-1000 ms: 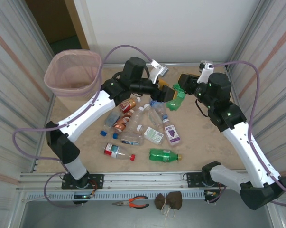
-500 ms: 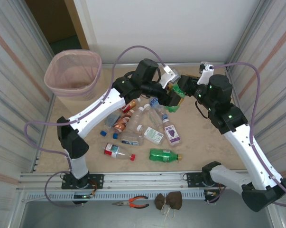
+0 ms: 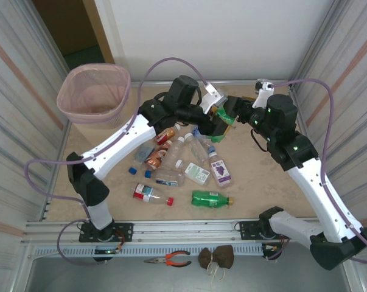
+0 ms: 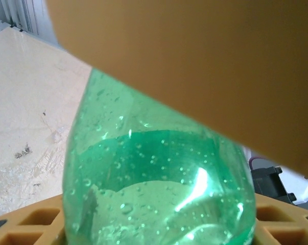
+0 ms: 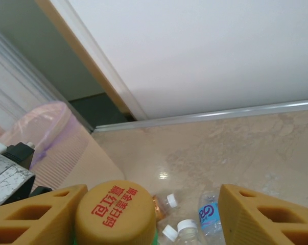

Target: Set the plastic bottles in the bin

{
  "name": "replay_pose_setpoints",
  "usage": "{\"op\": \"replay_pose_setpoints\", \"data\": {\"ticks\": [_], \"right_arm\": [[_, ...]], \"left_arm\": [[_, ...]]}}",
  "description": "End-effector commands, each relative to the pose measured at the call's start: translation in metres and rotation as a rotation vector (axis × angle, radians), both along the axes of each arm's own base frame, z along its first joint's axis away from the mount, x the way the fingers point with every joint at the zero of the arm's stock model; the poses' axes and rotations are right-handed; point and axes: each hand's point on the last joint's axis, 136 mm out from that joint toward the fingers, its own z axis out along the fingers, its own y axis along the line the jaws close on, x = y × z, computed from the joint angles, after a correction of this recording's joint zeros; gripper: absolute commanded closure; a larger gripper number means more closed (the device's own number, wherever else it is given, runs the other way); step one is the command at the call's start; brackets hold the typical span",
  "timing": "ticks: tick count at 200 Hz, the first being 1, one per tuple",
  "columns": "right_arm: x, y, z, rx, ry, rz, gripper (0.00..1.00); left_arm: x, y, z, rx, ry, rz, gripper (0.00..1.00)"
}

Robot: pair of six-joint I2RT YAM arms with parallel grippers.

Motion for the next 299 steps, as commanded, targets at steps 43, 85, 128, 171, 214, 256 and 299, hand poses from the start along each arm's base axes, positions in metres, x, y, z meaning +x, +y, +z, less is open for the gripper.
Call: {"op": "replay_pose_setpoints", "data": {"ticks": [43, 85, 128, 171, 214, 256, 299], "right_arm": [[-0.031, -0.03, 0.029, -0.062, -0.1, -0.06, 0.3], [-0.038, -0.041, 0.026, -0.076, -0.095, -0.086, 0.28], [-0.038, -0.043, 0.021, -0.077, -0.078, -0.089, 0.28], [-0.037, -0.041, 0.02, -0.074, -0.071, -0.081, 0.29], [-0.034, -0.038, 0.015, -0.066, -0.059, -0.077, 0.29], [-0.032, -0.035, 0.006, -0.043, -0.022, -0.069, 0.3], [-0.038, -0.044, 0.004, -0.067, -0.025, -0.096, 0.3]], "left_arm": [[0.06, 0.09, 0.03, -0.012, -0.039, 0.253, 0.47], [0.098, 0.176, 0.049, 0.012, -0.057, 0.457, 0.47], [0.12, 0.275, 0.072, 0.071, -0.112, 0.695, 0.47], [0.134, 0.363, 0.071, 0.115, -0.109, 0.912, 0.46], [0.152, 0.417, 0.038, -0.048, 0.122, 1.17, 0.51], [0.165, 0.453, -0.009, -0.316, 0.358, 1.536, 0.5], [0.174, 0.465, -0.05, -0.462, 0.691, 1.757, 0.52]]}}
